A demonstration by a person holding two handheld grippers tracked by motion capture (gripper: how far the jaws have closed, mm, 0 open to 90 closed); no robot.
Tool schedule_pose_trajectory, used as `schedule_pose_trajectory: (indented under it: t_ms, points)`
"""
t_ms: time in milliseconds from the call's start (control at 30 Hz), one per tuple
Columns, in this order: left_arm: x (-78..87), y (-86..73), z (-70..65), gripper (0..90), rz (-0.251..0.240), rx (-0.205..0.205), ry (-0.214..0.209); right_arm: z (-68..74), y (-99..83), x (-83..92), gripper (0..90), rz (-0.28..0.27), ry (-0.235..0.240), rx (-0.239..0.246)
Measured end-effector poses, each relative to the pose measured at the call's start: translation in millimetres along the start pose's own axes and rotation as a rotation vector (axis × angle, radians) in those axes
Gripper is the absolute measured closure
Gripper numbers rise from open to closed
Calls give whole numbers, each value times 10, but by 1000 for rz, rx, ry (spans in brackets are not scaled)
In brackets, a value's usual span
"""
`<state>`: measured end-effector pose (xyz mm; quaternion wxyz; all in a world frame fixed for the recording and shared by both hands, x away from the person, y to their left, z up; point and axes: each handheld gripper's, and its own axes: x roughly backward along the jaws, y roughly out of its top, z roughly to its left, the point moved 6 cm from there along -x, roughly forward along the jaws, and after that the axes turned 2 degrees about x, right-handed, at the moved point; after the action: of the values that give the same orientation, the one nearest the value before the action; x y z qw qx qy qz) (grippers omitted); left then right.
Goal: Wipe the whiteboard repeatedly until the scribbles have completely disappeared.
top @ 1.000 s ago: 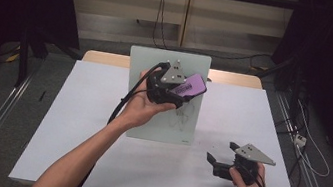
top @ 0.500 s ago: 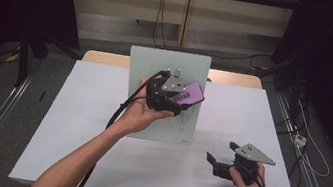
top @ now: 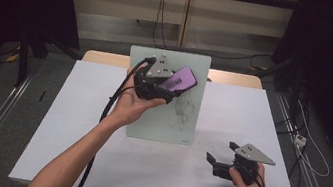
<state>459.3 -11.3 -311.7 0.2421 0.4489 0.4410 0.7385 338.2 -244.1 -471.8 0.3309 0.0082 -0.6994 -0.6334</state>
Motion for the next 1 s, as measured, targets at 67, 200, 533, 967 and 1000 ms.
schedule_pose_trajectory:
  t_ms: [67,200,533,967,1000]
  points:
    - [-9,-5,-14,411,2,-7,7,0,-1,-1,76,1,0,-1]
    - [-49,-21,-67,411,29,-30,10,2,0,-3,76,1,-1,-3]
    - [-201,-69,-206,410,47,-50,-20,4,1,-2,76,0,2,-4]
    - [-379,-285,-441,410,103,-87,-82,6,2,3,76,-2,1,-5]
    - [-385,-315,-458,409,113,-88,-89,7,2,7,76,-2,1,-2]
